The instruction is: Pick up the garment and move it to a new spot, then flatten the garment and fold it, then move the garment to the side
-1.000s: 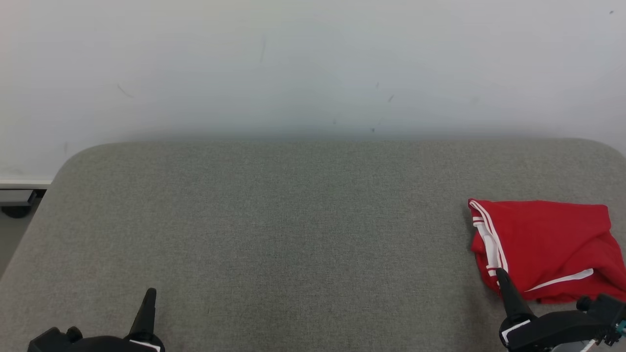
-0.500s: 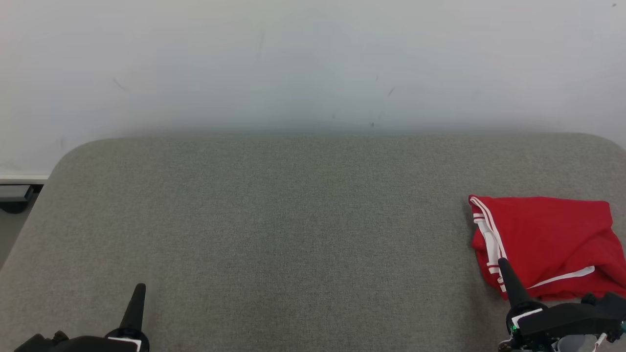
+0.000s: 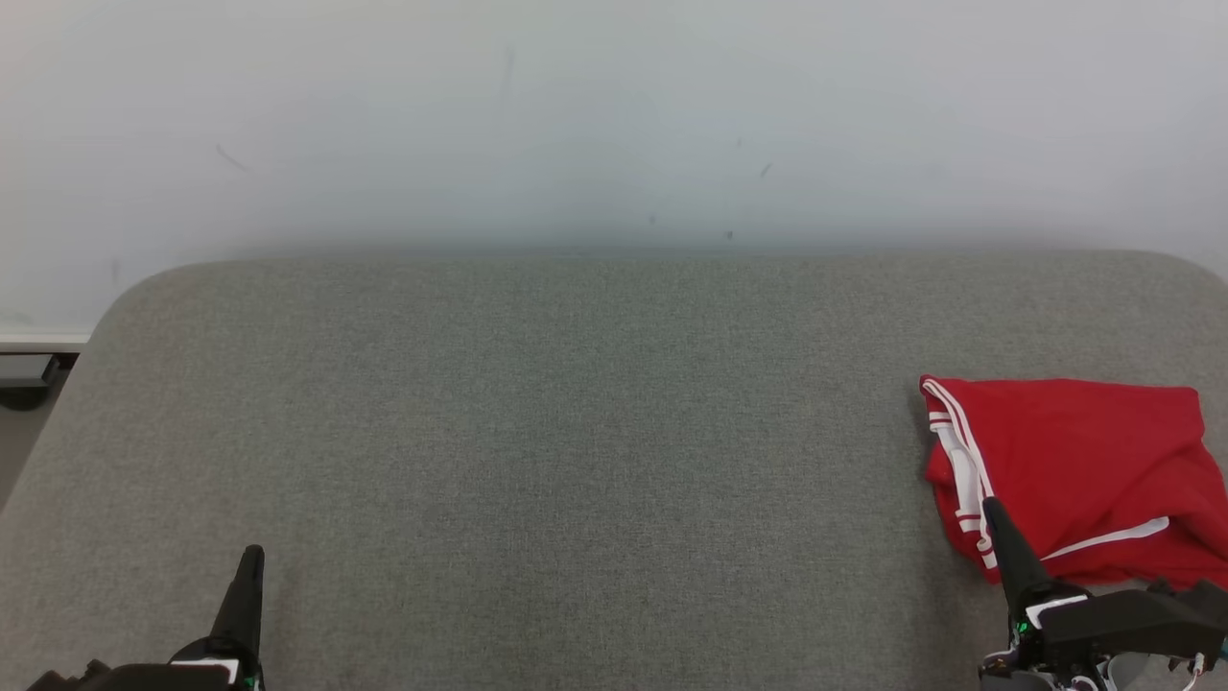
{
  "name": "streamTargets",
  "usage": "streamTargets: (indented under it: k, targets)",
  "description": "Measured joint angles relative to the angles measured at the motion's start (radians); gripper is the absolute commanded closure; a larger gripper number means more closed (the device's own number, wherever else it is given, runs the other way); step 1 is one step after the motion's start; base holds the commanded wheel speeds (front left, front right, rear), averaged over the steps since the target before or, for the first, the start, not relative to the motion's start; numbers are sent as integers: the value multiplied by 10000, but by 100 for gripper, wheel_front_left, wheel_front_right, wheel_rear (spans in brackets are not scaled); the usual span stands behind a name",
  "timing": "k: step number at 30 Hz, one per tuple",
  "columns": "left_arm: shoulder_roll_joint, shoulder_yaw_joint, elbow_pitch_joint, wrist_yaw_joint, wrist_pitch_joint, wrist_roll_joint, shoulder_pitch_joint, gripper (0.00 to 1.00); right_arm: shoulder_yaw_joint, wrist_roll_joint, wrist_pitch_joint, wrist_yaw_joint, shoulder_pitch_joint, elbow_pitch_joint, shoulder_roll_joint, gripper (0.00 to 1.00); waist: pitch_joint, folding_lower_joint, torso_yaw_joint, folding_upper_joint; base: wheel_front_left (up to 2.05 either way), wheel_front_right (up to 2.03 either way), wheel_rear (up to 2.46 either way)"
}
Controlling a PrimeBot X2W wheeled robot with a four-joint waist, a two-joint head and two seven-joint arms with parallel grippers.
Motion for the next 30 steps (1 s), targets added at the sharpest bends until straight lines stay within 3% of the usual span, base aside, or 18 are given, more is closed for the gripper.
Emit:
streamTargets:
  k: [19,30]
  targets:
    - [-244,700,98,-414,309,-1835,-58,100,-104,2257,163,186,-418,337,-13,100,195,-1,-33,0,0,0,0]
    - [-261,709,105,-426,309,-1875,-176,100,-105,2337,161,188,-486,345,-15,100,195,-1,-33,0,0,0,0]
